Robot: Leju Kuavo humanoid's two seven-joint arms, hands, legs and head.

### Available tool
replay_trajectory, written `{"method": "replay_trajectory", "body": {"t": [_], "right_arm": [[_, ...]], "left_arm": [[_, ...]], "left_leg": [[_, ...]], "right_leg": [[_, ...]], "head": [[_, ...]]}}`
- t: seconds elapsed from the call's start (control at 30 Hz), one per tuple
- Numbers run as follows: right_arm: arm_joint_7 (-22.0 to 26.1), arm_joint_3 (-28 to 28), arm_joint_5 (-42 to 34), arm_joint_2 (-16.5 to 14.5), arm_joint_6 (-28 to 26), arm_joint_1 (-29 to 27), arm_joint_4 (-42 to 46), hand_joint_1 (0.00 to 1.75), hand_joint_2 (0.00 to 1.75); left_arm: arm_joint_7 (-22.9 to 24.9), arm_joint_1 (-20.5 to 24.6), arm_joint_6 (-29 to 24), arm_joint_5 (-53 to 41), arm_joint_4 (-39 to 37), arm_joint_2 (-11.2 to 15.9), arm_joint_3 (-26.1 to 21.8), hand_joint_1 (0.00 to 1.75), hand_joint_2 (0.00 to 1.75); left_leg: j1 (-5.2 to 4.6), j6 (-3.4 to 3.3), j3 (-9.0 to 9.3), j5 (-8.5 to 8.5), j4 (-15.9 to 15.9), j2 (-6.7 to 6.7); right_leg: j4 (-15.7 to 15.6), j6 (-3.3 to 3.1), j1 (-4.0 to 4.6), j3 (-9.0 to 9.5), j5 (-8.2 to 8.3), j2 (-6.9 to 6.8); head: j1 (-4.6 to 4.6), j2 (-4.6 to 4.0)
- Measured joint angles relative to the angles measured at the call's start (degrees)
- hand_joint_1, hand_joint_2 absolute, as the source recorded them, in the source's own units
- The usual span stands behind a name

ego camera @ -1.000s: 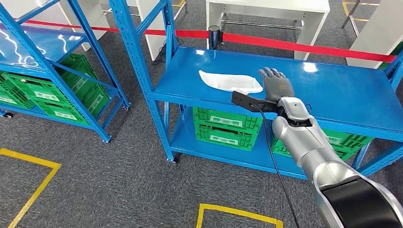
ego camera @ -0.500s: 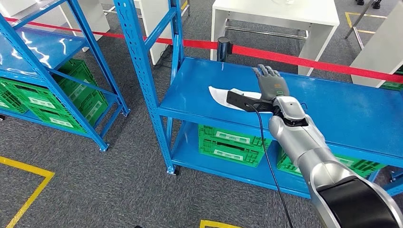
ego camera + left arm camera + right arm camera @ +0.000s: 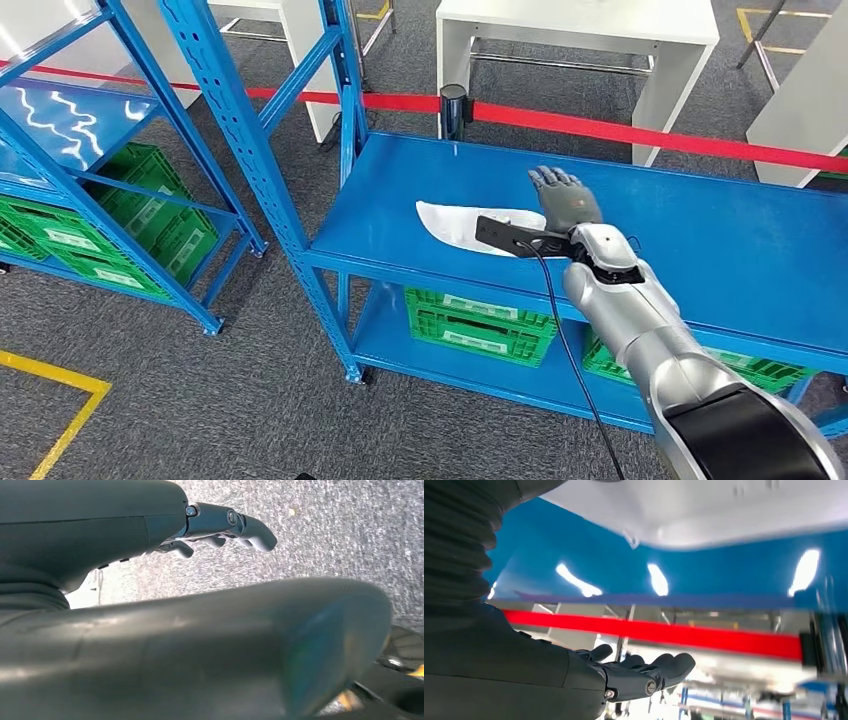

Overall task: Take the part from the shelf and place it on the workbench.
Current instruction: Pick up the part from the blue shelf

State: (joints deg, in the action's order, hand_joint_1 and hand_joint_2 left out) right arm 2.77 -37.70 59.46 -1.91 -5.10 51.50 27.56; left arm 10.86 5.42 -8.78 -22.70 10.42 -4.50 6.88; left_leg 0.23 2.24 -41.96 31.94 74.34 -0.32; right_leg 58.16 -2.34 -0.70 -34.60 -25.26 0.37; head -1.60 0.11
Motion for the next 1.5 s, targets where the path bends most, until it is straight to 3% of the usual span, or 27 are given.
{"method": "replay_trajectory", "body": {"t": [0.03,0.07,0.13,0.17,0.23,0.3,0.43,0.63,0.8,0.93,1.5], "right_arm": [[-0.1,-0.3,-0.2,0.0,1.1,-0.4,0.0,0.0,1.75],[-0.2,-0.6,-0.4,0.0,2.0,-0.6,0.0,0.0,1.75],[-0.4,-1.1,-1.0,0.0,3.8,-0.8,0.0,0.0,1.75],[-0.4,-1.4,-1.3,0.1,4.5,-0.8,0.0,0.0,1.75],[-0.4,-2.0,-2.3,0.3,5.4,-0.8,0.0,0.0,1.75],[-0.4,-2.5,-3.3,0.5,5.5,-0.9,0.0,0.0,1.75],[-0.3,-2.8,-4.9,1.0,3.7,-0.8,0.3,0.0,0.0],[-0.8,-2.9,-6.2,1.2,-1.0,-0.9,1.9,0.0,0.0],[-0.8,-2.9,-6.8,1.3,-3.4,-1.3,3.6,0.0,0.0],[-0.6,-2.9,-7.3,1.3,-2.9,-1.8,4.5,0.0,1.75],[0.4,-4.0,-8.9,1.4,0.9,-2.6,5.5,0.0,1.75]], "left_arm": [[0.1,0.0,0.0,0.0,0.0,0.0,0.0,0.0,0.0],[0.1,0.0,0.0,0.0,0.0,0.0,0.0,0.0,0.0],[0.0,0.0,0.0,-0.1,0.0,0.0,0.0,0.0,0.0],[0.0,0.0,0.0,-0.1,0.0,0.1,-0.1,0.0,0.0],[-0.2,0.0,0.0,-0.3,0.0,0.1,-0.1,0.0,0.0],[-0.2,0.0,0.0,-0.5,0.0,0.0,-0.1,0.0,0.0],[-0.2,0.0,0.0,-0.7,0.0,0.0,-0.2,0.0,0.0],[-0.2,0.0,0.1,-1.0,0.0,-0.1,-0.2,0.0,0.0],[-0.2,0.0,0.1,-1.1,0.0,-0.2,-0.2,0.0,0.0],[-0.1,0.0,0.1,-1.3,0.0,-0.2,-0.2,0.0,0.0],[0.0,0.0,0.2,-1.7,0.0,-0.2,-0.2,0.0,0.0]], "left_leg": [[0.0,0.01,-0.86,-0.08,0.5,0.0],[0.0,-0.06,-0.64,-1.4,-1.1,0.0],[-0.02,-0.42,2.29,-6.05,-8.9,0.01],[-0.11,-0.65,3.8,-7.34,-12.6,0.03],[-0.29,-1.17,5.53,-8.09,-16.3,0.07],[-0.29,-1.49,5.94,-8.26,-16.5,0.04],[-0.19,-1.57,6.26,-8.64,-16.9,-0.13],[-0.29,-2.2,6.34,-8.25,-16.9,-0.16],[-0.45,-2.36,6.35,-8.17,-16.9,-0.16],[-0.44,-2.36,6.39,-8.17,-16.8,-0.15],[-0.38,-2.25,6.6,-8.13,-17.0,-0.09]], "right_leg": [[0.0,0.01,0.01,0.24,-0.25,0.06],[0.0,0.06,0.02,0.53,-0.47,0.13],[0.0,0.32,0.04,1.22,-0.96,0.23],[0.1,0.53,0.11,1.45,-1.2,0.28],[0.2,1.14,0.28,1.52,-1.66,0.34],[0.0,1.52,0.41,1.63,-1.86,0.34],[-0.6,-0.68,0.65,2.21,-1.66,0.24],[-1.4,-0.53,0.64,2.7,-1.68,0.18],[-1.7,1.74,0.37,2.88,-1.73,0.17],[-1.7,2.11,0.37,2.88,-1.77,0.17],[-1.4,2.02,0.44,2.85,-1.99,0.17]], "head": [[0.0,0.0],[0.0,0.0],[0.0,0.0],[-0.02,0.0],[-0.05,0.0],[-0.05,0.0],[0.04,0.0],[0.04,0.0],[0.04,0.0],[0.02,0.0],[0.0,0.0]]}}
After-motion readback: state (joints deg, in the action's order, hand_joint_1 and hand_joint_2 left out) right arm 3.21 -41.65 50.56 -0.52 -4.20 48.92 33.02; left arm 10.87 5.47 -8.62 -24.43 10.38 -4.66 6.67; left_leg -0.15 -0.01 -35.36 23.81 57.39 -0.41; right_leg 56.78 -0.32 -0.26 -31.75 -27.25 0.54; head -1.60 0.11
